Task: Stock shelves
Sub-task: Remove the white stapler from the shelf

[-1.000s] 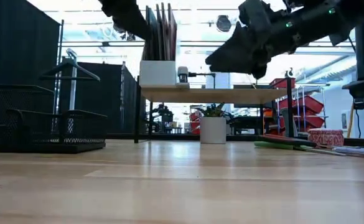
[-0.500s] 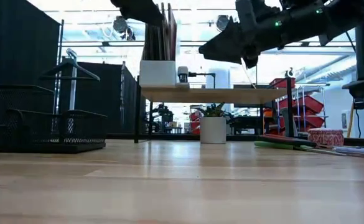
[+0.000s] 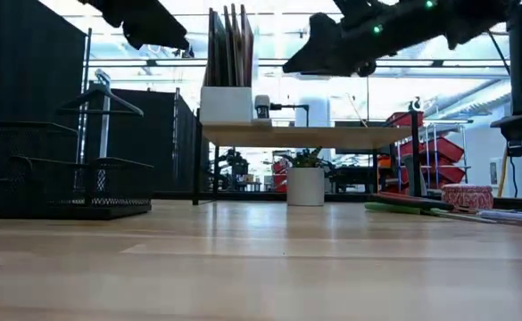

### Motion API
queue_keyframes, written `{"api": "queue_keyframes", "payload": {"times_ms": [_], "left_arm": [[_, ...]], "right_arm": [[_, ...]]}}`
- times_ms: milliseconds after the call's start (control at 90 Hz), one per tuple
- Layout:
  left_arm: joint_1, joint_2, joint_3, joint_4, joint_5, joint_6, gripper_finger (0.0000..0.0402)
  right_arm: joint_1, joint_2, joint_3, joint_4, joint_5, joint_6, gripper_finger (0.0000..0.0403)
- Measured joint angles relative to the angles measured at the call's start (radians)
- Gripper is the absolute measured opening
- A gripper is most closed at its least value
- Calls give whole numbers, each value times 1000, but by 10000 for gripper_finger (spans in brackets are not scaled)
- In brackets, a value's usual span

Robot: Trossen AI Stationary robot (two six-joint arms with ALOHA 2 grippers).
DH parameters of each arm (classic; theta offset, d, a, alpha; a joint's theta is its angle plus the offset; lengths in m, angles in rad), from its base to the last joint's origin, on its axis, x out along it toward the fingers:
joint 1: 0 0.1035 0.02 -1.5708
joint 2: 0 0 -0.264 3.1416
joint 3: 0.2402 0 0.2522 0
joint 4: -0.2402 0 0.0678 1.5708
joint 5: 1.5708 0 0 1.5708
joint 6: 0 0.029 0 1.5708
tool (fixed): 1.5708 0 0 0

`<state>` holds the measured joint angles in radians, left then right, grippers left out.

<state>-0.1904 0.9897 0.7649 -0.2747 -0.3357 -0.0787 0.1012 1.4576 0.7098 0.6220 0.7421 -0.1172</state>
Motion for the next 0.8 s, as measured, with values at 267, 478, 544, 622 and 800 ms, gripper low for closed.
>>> {"api": "queue_keyframes", "payload": {"times_ms": [267, 478, 544, 622, 800], "left_arm": [[10, -46, -4, 26, -40, 194, 162], [48, -47, -4, 44, -41, 218, 162], [51, -46, -4, 28, -42, 216, 162], [50, -46, -4, 4, -41, 199, 162], [50, -46, -4, -35, -41, 163, 162]], "right_arm": [[-102, 88, 141, -45, 49, 85, 243], [-162, 181, 272, -157, 42, 126, 242], [-161, 210, 309, -197, 39, 144, 242], [-158, 242, 342, -244, 40, 170, 242], [-158, 280, 385, -271, 39, 204, 242]]}}
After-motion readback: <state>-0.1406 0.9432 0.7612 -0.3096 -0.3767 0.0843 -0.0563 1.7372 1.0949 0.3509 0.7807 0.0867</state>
